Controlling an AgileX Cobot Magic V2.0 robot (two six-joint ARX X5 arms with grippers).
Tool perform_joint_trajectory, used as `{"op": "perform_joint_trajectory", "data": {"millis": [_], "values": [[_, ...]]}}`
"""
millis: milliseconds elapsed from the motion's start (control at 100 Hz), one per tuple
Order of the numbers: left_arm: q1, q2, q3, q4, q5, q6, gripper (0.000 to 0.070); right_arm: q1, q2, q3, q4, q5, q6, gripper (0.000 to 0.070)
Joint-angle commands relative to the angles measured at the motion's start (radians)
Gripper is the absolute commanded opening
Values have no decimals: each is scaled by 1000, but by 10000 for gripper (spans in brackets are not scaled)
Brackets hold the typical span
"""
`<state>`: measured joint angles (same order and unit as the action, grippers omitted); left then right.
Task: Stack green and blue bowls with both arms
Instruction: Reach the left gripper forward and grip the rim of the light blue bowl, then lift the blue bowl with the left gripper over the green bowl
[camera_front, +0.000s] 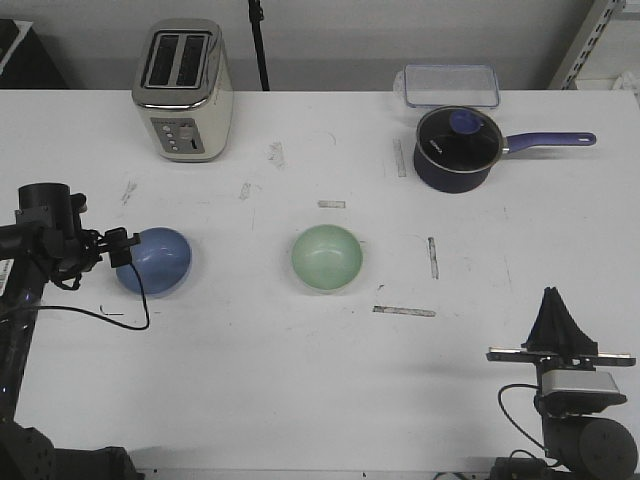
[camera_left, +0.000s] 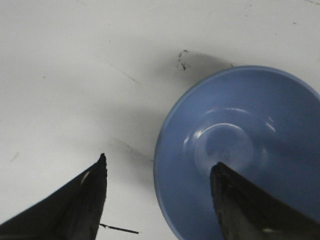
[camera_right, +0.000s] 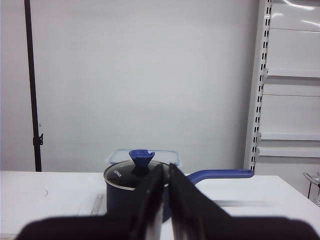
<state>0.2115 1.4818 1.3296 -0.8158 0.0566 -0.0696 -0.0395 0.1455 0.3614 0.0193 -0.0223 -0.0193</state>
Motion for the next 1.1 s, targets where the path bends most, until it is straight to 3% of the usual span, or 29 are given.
{"op": "perform_joint_trajectory", "data": {"millis": [0,320,370,470,500,760,1090], "values": [[3,30,22,11,3,-5,407,1,-1,4,10,3,-5,3],[-14,128,22,29,3,-3,392,0,-1,4,10,3,-5,3],[-18,142,22,28,3,-3,325,0,-1,4,10,3,-5,4],[-27,168,22,27,1,-3,79,1,-1,4,10,3,-5,4],[-29,173,22,27,-1,-3,60,1,-1,4,10,3,-5,4],[-34,198,21,27,-6,-10,0,0,-1,4,10,3,-5,4],[-56,171,117,-31,-1,-29,0,0,-1,4,10,3,-5,4]]}}
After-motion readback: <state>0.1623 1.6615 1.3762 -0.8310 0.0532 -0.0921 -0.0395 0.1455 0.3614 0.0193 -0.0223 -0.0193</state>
